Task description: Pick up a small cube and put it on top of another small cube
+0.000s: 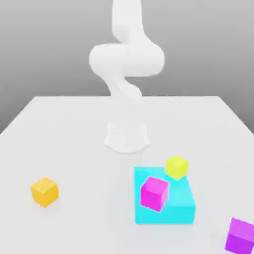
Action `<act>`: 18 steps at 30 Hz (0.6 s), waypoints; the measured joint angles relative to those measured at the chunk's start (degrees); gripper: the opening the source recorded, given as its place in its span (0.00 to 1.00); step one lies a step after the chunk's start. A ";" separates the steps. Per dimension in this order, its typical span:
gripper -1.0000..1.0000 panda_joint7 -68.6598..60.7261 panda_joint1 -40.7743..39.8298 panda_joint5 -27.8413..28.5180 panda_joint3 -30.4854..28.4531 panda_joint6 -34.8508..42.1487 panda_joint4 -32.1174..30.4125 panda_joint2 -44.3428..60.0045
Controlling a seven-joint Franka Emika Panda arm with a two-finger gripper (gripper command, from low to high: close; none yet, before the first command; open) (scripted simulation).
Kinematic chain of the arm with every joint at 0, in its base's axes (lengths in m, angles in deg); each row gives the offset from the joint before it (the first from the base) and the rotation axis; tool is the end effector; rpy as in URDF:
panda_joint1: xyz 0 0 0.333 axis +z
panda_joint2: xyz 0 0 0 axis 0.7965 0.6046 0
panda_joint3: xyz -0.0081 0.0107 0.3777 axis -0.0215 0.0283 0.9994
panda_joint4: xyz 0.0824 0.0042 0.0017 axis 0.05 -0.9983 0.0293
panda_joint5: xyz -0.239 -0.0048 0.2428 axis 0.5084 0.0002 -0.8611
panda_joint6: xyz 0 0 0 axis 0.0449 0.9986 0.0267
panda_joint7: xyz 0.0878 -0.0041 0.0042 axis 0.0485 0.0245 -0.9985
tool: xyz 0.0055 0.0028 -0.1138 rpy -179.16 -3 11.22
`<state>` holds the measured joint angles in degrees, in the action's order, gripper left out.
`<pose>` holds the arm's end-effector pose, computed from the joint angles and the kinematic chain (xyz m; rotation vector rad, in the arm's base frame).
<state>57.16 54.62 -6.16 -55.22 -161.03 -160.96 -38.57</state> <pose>0.2901 0.0131 0.7253 -2.5307 0.9450 -0.9663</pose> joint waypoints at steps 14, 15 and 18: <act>0.50 -14.18 8.90 0.96 4.10 -8.14 1.06 29.41; 0.50 -15.12 9.38 1.11 4.53 -8.72 1.14 31.49; 0.50 -17.78 11.40 1.79 5.79 -10.43 1.36 37.74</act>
<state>39.38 66.03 -4.37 -49.43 -171.47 -159.60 -0.83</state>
